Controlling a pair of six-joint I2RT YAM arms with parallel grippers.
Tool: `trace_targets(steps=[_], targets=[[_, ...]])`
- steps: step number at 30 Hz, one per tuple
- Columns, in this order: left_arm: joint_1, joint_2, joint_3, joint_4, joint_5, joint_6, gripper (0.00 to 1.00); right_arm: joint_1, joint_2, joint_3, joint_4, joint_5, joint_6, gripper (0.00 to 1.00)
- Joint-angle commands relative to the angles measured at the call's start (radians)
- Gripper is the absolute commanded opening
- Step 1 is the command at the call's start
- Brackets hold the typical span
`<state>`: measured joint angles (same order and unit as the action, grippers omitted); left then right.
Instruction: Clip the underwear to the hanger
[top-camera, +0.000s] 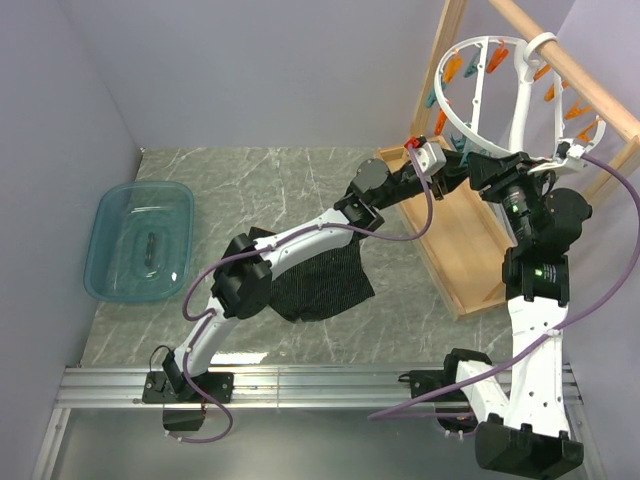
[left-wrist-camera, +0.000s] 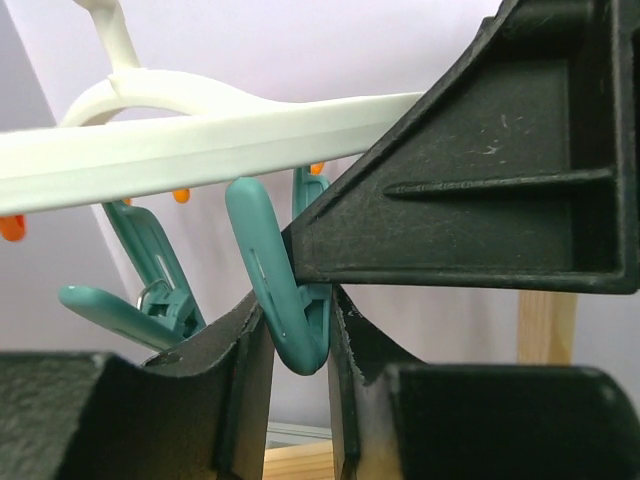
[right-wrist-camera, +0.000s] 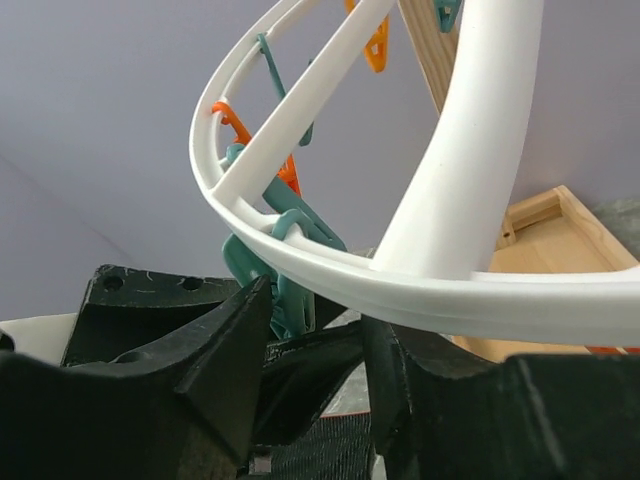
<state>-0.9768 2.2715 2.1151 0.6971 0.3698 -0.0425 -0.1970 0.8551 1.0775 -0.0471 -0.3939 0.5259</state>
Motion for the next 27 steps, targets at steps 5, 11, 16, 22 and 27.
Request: trace_targets(steps=[5, 11, 16, 22, 27], targets=[[-0.031, -0.015, -0.003, 0.053, -0.065, 0.130, 0.00, 0.004, -0.056, 0.036, -0.105, -0.039, -0.095, 0.53], [-0.039, -0.032, -0.052, 0.105, -0.049, 0.179, 0.00, 0.001, -0.062, 0.088, -0.197, -0.049, -0.156, 0.54], [-0.049, -0.038, -0.098, 0.149, -0.071, 0.216, 0.00, -0.007, -0.079, 0.073, -0.151, -0.027, -0.097, 0.56], [-0.060, -0.055, -0.152, 0.217, -0.057, 0.266, 0.00, -0.005, -0.022, 0.056, -0.080, 0.038, 0.042, 0.56], [-0.074, -0.061, -0.176, 0.242, -0.069, 0.323, 0.00, -0.007, -0.008, 0.025, 0.019, 0.050, 0.135, 0.58]])
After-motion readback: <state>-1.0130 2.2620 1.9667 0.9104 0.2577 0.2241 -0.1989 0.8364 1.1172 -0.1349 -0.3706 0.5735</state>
